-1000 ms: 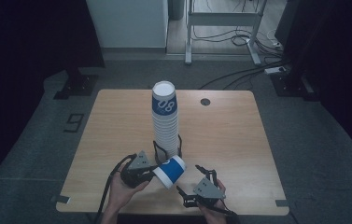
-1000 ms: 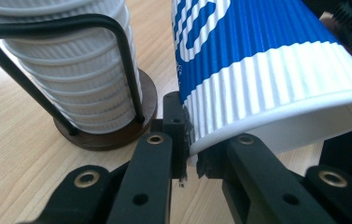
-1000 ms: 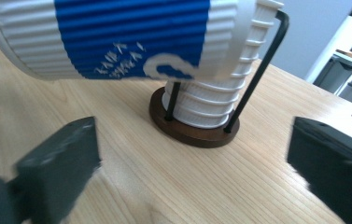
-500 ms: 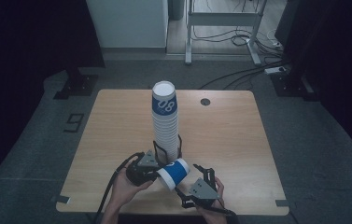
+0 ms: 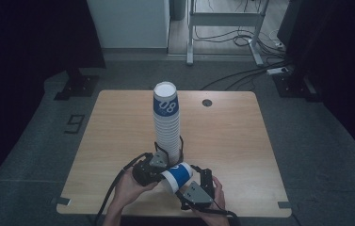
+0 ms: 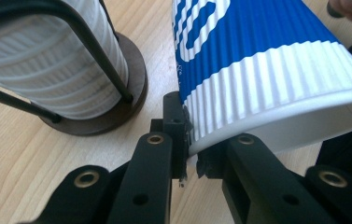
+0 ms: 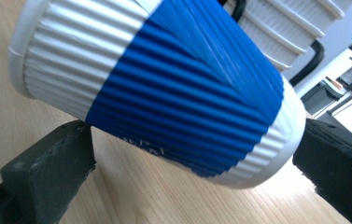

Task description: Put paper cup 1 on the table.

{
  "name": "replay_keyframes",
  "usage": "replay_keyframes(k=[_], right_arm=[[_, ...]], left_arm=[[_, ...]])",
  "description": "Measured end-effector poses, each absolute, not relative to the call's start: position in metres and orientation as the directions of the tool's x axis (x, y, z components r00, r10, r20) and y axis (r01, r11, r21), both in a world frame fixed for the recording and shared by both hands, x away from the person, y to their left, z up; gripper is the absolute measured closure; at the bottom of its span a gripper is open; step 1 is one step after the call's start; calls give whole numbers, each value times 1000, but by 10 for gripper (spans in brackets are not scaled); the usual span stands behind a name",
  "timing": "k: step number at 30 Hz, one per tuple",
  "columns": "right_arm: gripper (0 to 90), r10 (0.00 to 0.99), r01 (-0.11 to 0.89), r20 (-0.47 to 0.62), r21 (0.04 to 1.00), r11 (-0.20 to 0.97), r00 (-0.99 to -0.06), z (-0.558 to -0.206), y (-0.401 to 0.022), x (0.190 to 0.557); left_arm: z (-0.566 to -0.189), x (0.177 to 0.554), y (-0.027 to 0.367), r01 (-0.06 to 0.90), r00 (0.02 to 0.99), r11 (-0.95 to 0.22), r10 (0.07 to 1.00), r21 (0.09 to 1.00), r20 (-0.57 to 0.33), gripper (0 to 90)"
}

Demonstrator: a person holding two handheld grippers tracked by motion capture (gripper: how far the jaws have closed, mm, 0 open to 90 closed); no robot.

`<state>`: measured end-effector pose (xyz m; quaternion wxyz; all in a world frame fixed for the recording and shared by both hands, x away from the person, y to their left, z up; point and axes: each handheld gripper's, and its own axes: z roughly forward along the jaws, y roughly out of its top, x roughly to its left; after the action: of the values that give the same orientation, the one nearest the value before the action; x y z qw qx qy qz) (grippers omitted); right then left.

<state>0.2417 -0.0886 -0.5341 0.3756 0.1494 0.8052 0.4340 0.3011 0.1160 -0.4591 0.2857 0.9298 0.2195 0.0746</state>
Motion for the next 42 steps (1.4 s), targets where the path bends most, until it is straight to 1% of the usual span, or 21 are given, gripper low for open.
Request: replay_keyframes(k=[6, 10, 11, 14, 15, 17, 19, 23, 27, 32, 35, 36, 42], right_arm=[[0, 549, -108, -504, 794, 598, -667, -536, -88, 241], [0, 518, -141, -539, 770, 622, -664, -537, -87, 238], [0, 505, -165, -558, 762, 626, -659, -538, -85, 238], [0, 489, -174, -553, 763, 623, -675, -537, -84, 237], [0, 477, -191, -554, 765, 615, -683, -537, -80, 236], [0, 471, -189, -554, 761, 620, -686, -535, -74, 236], [0, 462, -179, -544, 761, 624, -701, -535, -70, 238], [0, 480, -172, -526, 779, 603, -702, -537, -69, 238], [10, 486, -164, -517, 785, 597, -705, -536, -68, 237], [63, 492, -146, -479, 808, 571, -727, -534, -68, 237], [79, 496, -138, -460, 820, 555, -736, -533, -69, 238], [100, 496, -144, -457, 826, 546, -738, -532, -70, 237], [110, 486, -179, -489, 814, 552, -725, -531, -68, 235]], left_arm=[[-462, 303, 115, 375, 895, -745, 447, 552, -5, 832], [-463, 303, 112, 374, 897, -758, 441, 534, -2, 832], [-463, 303, 112, 370, 899, -762, 438, 531, 1, 832], [-463, 303, 112, 368, 902, -758, 432, 539, -8, 837], [-463, 303, 110, 364, 911, -742, 411, 563, -47, 840], [-464, 302, 107, 357, 915, -734, 400, 577, -58, 841], [-465, 301, 106, 363, 912, -731, 407, 578, -58, 842], [-467, 303, 110, 385, 905, -708, 417, 592, -90, 844], [-468, 303, 110, 389, 902, -699, 422, 600, -93, 845], [-469, 305, 112, 412, 889, -663, 442, 625, -117, 844], [-468, 305, 113, 415, 887, -650, 444, 636, -125, 845], [-468, 305, 114, 422, 885, -642, 446, 640, -137, 843], [-467, 305, 113, 419, 888, -650, 441, 634, -134, 847]])
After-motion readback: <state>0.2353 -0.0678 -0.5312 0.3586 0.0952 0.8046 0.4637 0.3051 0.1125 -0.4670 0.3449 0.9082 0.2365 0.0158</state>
